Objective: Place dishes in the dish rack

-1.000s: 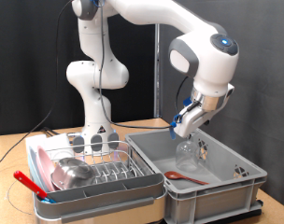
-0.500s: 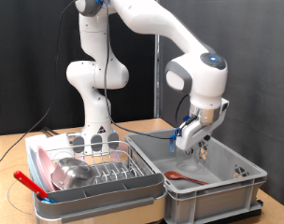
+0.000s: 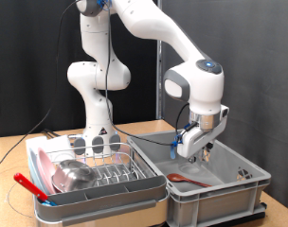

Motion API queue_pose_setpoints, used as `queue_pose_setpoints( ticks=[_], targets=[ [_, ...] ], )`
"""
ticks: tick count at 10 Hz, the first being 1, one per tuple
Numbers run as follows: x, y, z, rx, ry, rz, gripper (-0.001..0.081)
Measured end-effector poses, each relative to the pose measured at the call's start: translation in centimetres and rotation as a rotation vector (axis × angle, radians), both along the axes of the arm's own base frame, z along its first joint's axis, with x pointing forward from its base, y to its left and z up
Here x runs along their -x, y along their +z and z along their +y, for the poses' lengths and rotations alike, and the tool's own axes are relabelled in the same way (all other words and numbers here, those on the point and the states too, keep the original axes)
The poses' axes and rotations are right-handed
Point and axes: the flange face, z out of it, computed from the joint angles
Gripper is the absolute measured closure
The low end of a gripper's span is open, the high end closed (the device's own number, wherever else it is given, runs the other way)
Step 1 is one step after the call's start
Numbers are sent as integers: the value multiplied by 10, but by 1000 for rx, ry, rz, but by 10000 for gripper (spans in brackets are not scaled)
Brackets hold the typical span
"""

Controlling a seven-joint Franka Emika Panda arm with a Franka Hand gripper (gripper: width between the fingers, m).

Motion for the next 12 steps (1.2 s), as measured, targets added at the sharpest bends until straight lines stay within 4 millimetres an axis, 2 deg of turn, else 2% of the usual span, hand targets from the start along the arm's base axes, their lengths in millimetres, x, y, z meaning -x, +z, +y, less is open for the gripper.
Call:
queue_pose_setpoints(
  ticks=[2, 5, 9, 11, 12],
  targets=[
    [0, -12, -1, 33, 56, -73, 3],
    [7, -50, 6, 53, 128, -30, 3],
    [8, -100, 13, 55, 129, -25, 3],
    [4, -115, 19, 73, 130, -28, 3],
    [1, -115, 22, 88, 127, -39, 3]
  ],
)
